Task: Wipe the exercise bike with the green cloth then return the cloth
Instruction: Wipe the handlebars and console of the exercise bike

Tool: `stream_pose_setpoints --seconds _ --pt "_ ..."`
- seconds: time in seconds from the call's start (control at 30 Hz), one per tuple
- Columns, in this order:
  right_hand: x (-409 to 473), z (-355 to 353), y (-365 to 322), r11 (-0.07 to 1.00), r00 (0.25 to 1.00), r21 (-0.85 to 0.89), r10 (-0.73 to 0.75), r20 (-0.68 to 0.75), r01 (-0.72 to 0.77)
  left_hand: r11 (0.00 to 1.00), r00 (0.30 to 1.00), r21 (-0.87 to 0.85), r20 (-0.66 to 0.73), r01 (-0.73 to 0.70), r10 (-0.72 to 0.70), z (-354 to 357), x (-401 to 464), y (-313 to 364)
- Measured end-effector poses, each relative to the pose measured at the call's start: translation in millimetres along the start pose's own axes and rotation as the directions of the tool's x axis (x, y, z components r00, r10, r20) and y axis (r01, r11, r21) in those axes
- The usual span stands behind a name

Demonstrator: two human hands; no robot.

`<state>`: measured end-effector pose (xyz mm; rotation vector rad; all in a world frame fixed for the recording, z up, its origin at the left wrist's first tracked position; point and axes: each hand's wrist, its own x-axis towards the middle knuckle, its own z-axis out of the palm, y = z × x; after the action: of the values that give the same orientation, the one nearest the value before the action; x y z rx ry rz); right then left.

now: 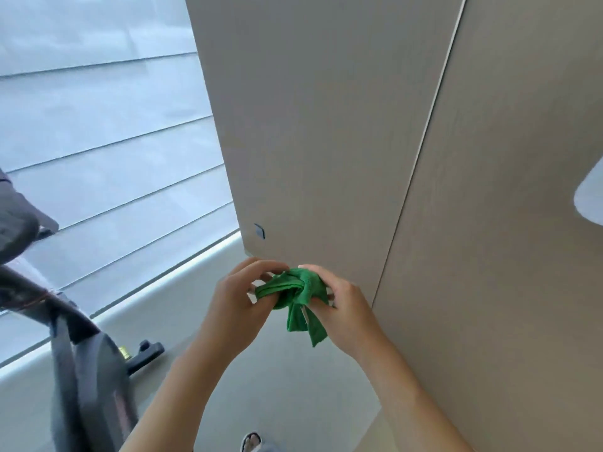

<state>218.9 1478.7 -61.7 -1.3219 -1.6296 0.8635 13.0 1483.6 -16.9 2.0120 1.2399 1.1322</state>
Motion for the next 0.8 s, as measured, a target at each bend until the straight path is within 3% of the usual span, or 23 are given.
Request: stream_pose_setpoints --seconds 0.4,0.6,0.8 --pt "242.9 65.3 -143.2 0.945 0.952 -0.123 -0.294 0.082 0.302 0.995 0.973 0.055 -0.21 -0.088 0.097 -173.5 169.3 -80.7" --pt "315.1 137.6 -188.9 0.906 0.899 -0.078 -0.397 0.186 0.417 0.98 0.929 0.178 -0.341 -0.085 0.142 -261.4 196.4 -126.5" --pt "362.5 215.7 -213.2 0.877 0.842 0.015 -0.465 0.271 0.48 0.959 0.866 0.284 -0.485 0.021 0.125 -322.8 189.0 -165.4"
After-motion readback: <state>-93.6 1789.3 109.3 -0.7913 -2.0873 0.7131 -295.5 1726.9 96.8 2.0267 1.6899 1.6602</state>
